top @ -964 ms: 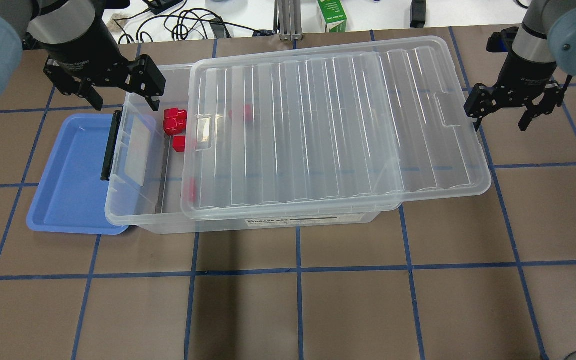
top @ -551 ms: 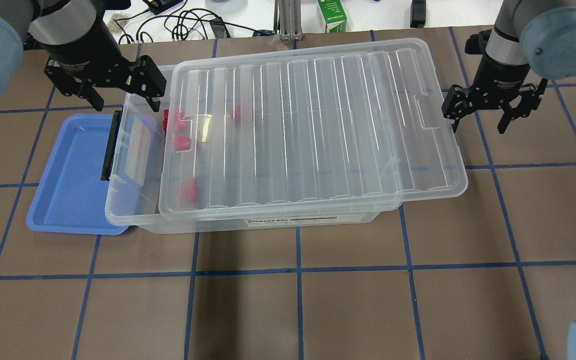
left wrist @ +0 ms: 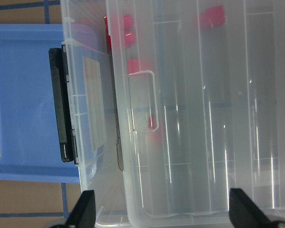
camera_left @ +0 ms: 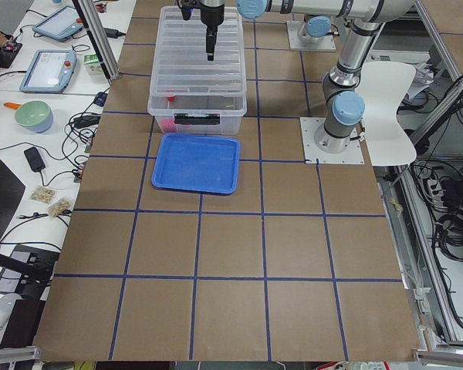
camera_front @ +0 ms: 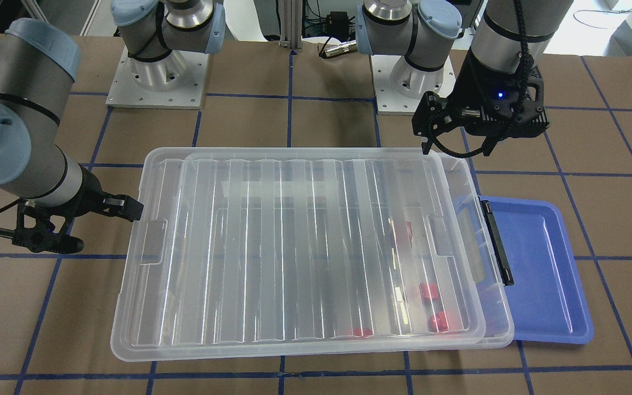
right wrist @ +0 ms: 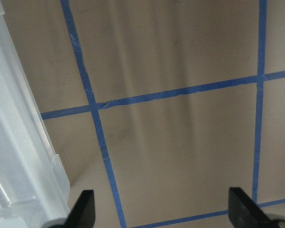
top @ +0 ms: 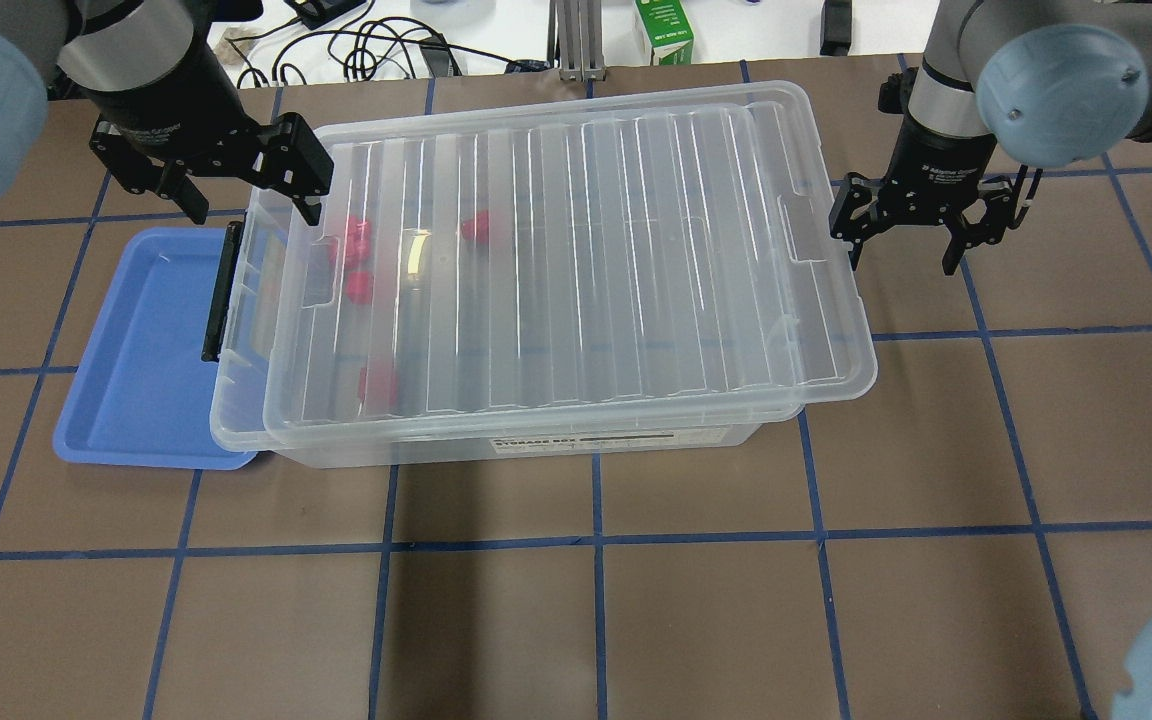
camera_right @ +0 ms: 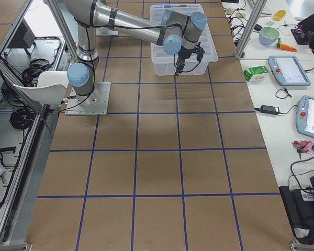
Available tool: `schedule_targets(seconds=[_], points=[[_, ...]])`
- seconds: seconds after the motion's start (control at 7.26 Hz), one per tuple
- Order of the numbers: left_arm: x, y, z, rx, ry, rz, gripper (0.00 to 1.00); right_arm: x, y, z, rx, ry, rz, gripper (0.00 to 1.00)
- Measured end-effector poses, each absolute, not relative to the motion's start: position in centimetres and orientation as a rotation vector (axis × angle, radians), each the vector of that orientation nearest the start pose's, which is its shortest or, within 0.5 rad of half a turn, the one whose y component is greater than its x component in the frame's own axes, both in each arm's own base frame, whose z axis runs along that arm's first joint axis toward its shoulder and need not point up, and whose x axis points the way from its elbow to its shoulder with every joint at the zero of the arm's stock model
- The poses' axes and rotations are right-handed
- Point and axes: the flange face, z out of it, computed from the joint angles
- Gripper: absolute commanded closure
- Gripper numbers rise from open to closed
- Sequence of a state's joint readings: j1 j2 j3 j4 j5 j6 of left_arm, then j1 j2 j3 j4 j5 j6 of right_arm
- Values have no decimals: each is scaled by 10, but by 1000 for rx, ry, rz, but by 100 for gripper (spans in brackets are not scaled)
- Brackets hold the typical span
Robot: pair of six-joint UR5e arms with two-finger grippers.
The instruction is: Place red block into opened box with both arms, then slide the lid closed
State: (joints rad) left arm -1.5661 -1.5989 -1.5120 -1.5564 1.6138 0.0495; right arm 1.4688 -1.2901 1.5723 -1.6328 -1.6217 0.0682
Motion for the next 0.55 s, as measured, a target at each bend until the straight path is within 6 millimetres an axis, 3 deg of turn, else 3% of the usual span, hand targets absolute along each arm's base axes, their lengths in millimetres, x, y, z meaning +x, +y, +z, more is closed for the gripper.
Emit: schedule_targets(seconds=[0.55], points=[[-127, -507, 506, 67, 3094, -73, 0, 90, -578, 343, 271, 3143, 345, 0]])
